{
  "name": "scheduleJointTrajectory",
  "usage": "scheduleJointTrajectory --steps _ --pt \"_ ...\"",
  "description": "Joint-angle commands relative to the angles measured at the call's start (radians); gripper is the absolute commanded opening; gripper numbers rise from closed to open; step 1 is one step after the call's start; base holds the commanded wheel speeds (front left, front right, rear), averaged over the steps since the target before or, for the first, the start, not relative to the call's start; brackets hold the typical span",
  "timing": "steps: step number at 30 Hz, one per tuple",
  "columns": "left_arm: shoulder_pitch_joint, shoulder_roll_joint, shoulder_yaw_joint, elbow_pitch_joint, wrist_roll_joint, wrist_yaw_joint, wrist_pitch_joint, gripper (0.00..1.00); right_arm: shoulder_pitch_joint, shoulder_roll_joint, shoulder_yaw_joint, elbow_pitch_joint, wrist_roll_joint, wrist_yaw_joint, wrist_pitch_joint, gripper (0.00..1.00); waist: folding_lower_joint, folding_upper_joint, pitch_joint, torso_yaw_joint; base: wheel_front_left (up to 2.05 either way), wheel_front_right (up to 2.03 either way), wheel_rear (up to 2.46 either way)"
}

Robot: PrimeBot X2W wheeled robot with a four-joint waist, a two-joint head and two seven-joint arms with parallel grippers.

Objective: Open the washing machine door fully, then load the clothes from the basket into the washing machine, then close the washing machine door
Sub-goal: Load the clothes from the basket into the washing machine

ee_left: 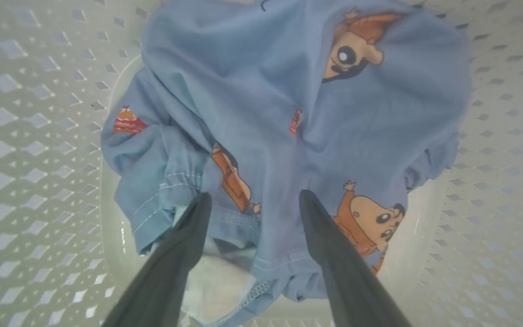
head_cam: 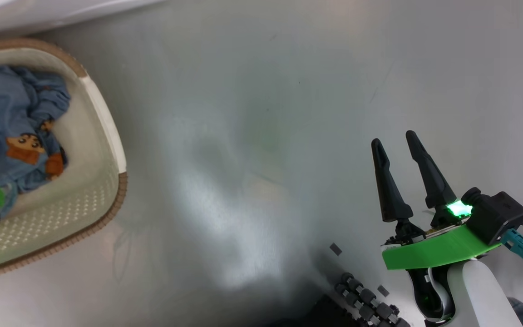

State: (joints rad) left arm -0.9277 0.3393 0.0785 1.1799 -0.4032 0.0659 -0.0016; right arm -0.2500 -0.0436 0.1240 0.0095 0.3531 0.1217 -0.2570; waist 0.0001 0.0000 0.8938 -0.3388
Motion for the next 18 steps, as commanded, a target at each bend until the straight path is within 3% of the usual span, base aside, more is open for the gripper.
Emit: scheduleJointTrajectory --steps 1,6,18 --pt "0.010 0.047 0.017 -0.004 -0.004 0.003 -0.009 1.00 0.018 -0.007 0.023 -0.021 0.007 0.009 -0.005 1.00 -0.0001 0.0000 0.034 -0.008 0.00 0.00 0.00" --pt "-0.037 0.064 0.013 0.010 -0.006 0.005 -0.018 1.00 0.010 -0.007 0.027 -0.023 0.014 0.009 -0.005 1.00 -0.0001 0.0000 0.065 -0.015 0.00 0.00 0.00" --pt "-0.106 0.034 -0.032 0.045 0.009 0.002 -0.025 1.00 0.036 -0.007 0.015 -0.035 0.013 0.009 -0.005 1.00 -0.0001 0.0000 0.092 -0.007 0.00 0.00 0.00"
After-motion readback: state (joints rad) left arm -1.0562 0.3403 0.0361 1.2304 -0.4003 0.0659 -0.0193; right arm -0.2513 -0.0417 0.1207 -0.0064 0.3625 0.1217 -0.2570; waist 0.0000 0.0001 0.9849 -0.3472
